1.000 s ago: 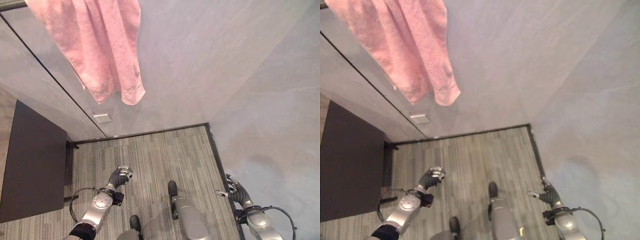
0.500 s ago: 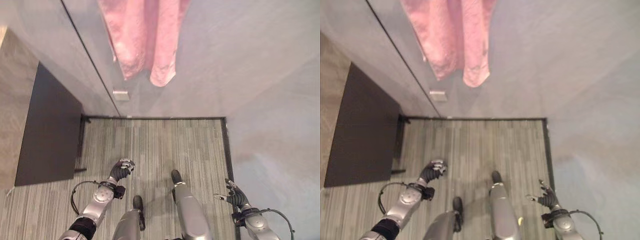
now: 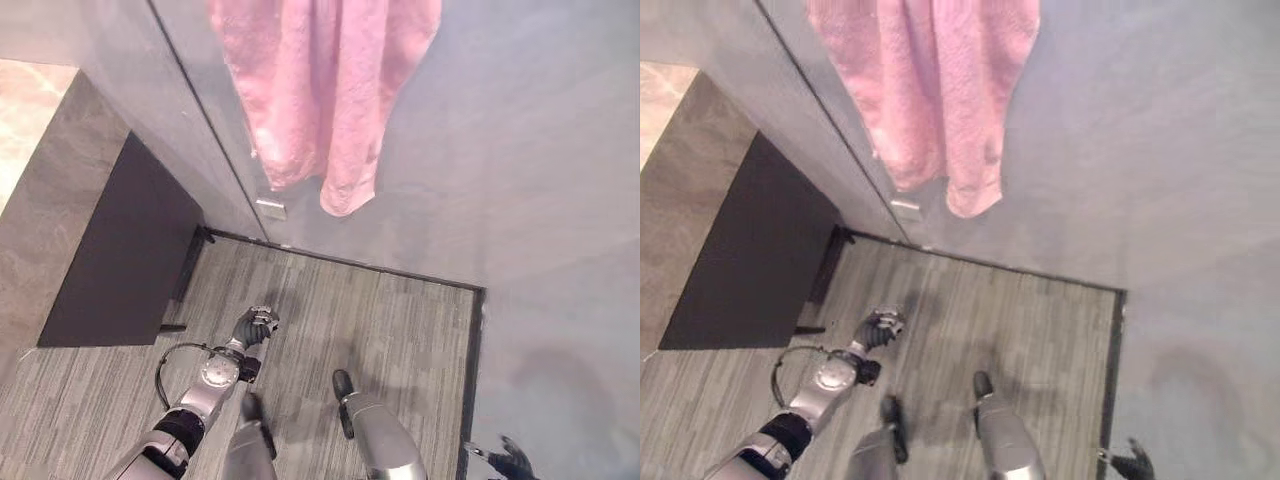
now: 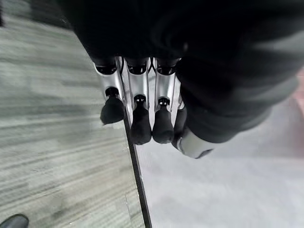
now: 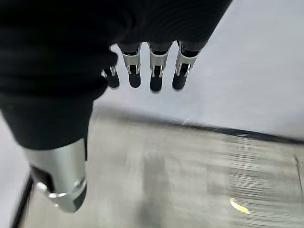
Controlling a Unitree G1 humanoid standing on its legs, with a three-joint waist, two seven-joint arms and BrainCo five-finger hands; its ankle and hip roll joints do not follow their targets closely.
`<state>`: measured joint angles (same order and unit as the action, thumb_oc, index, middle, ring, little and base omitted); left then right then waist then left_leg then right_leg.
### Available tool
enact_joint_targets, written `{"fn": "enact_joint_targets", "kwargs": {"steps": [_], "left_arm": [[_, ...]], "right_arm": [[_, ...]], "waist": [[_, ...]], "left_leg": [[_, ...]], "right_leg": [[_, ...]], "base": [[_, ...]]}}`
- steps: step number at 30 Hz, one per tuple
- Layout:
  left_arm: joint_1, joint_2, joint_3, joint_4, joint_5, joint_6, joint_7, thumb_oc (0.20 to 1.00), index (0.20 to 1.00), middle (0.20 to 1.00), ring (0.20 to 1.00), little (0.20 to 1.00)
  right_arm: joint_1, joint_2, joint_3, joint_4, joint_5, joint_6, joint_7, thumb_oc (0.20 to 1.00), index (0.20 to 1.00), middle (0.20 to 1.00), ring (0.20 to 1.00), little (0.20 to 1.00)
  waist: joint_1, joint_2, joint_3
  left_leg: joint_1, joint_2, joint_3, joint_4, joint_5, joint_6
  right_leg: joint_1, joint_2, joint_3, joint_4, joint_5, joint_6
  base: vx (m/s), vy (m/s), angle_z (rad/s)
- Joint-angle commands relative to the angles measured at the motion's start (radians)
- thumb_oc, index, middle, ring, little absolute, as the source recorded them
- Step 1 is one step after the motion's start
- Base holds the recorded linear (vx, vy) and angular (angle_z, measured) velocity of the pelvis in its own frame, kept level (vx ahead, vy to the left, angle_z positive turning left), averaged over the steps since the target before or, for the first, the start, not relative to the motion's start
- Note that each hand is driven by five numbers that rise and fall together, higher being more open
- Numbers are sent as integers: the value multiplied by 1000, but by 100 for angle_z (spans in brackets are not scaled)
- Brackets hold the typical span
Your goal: Put brush and paste in cup on sink, flatten towel.
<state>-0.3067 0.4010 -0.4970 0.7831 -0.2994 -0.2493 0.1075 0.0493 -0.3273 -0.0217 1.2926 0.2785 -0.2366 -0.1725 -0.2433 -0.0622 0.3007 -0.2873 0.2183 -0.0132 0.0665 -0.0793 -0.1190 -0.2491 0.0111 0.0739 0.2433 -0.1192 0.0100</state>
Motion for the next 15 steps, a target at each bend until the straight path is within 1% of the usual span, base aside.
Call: {"fn": "enact_joint_targets", "kwargs": {"steps": [1, 3, 4, 6, 7, 8, 9, 10, 11, 12, 13, 14, 15], "left_arm": [[23, -6, 8, -81, 6, -35, -6, 200, 200, 200, 200, 200], [14, 8, 4, -83, 28, -39, -13, 200, 200, 200, 200, 200], [17, 12, 6, -78, 41, -41, -15, 200, 200, 200, 200, 200], [36, 22, 13, -75, 57, -42, -17, 200, 200, 200, 200, 200], [36, 23, 14, -75, 57, -42, -17, 200, 200, 200, 200, 200], [65, 32, 31, -79, 62, -43, -17, 200, 200, 200, 200, 200], [76, 34, 43, -75, 62, -43, -12, 200, 200, 200, 200, 200], [92, 37, 57, -77, 63, -41, -7, 200, 200, 200, 200, 200], [101, 39, 68, -80, 58, -41, -7, 200, 200, 200, 200, 200], [108, 39, 81, -74, 54, -42, -1, 200, 200, 200, 200, 200], [118, 40, 87, -78, 52, -42, -1, 200, 200, 200, 200, 200], [125, 39, 95, -81, 47, -42, -1, 200, 200, 200, 200, 200], [134, 39, 105, -80, 47, -42, 1, 200, 200, 200, 200, 200]], "right_arm": [[52, -67, 87, -90, -24, 14, -7, 1000, 1000, 1000, 1000, 1000], [45, -65, 95, -113, -37, 13, -9, 1000, 1000, 1000, 1000, 1000], [45, -60, 100, -122, -39, 13, -4, 1000, 1000, 1000, 1000, 1000], [38, -57, 124, -131, -72, 17, 4, 1000, 1000, 1000, 1000, 1000], [38, -56, 124, -131, -72, 17, 4, 1000, 1000, 1000, 1000, 1000], [33, -56, 153, -154, -112, 16, 7, 1000, 1000, 1000, 1000, 1000], [26, -57, 169, -173, -131, 17, 6, 1000, 1000, 1000, 1000, 1000], [21, -56, 186, -190, -155, 18, 5, 1000, 1000, 1000, 1000, 1000], [14, -57, 197, -202, -163, 18, 8, 1000, 1000, 1000, 1000, 1000], [9, -57, 206, -220, -172, 17, 11, 1000, 1000, 1000, 1000, 1000], [5, -58, 212, -225, -179, 17, 11, 1000, 1000, 1000, 1000, 1000], [1, -61, 219, -240, -191, 17, 12, 1000, 1000, 1000, 1000, 1000], [-1, -61, 224, -251, -196, 16, 12, 1000, 1000, 1000, 1000, 1000]], "waist": [[-33, 20, -4], [-42, -1, 0], [-45, -8, -2], [-46, -13, -11], [-46, -15, -15], [-42, -17, -27], [-38, -22, -28], [-25, -28, -30], [-21, -31, -31], [-11, -38, -33], [-5, -42, -36], [6, -44, -34], [10, -48, -38]], "left_leg": [[1, -117, -25, 194, -8, 39], [-15, -160, 5, 264, -65, 67], [-17, -169, 29, 288, -80, 76], [0, -180, 59, 296, -105, 92], [-2, -182, 60, 291, -100, 92], [11, -192, 91, 304, -118, 104], [25, -192, 111, 299, -124, 109], [36, -192, 133, 301, -131, 115], [48, -192, 144, 291, -131, 118], [64, -188, 170, 283, -133, 119], [73, -186, 178, 277, -133, 120], [89, -178, 192, 271, -136, 120], [96, -176, 199, 268, -135, 122]], "right_leg": [[-74, -148, 153, 86, 165, 149], [-70, -168, 196, 59, 226, 158], [-63, -180, 210, 40, 254, 161], [-51, -188, 227, 6, 296, 172], [-55, -190, 229, 3, 299, 173], [-51, -201, 226, -27, 345, 183], [-55, -205, 210, -38, 367, 188], [-59, -222, 168, -55, 389, 190], [-57, -226, 142, -67, 397, 192], [-59, -243, 90, -83, 409, 197], [-55, -253, 62, -95, 416, 200], [-50, -263, 19, -104, 419, 203], [-45, -269, 0, -112, 423, 208]], "base": [[111, 355, -162], [68, 344, -136], [76, 313, -54], [40, 214, -49], [31, 238, -93], [22, 240, -92], [26, 311, -96], [-10, 177, -72], [-17, 174, -72], [-24, 130, -65], [-12, 129, -63], [-20, 74, -68], [-23, 67, -62]]}}
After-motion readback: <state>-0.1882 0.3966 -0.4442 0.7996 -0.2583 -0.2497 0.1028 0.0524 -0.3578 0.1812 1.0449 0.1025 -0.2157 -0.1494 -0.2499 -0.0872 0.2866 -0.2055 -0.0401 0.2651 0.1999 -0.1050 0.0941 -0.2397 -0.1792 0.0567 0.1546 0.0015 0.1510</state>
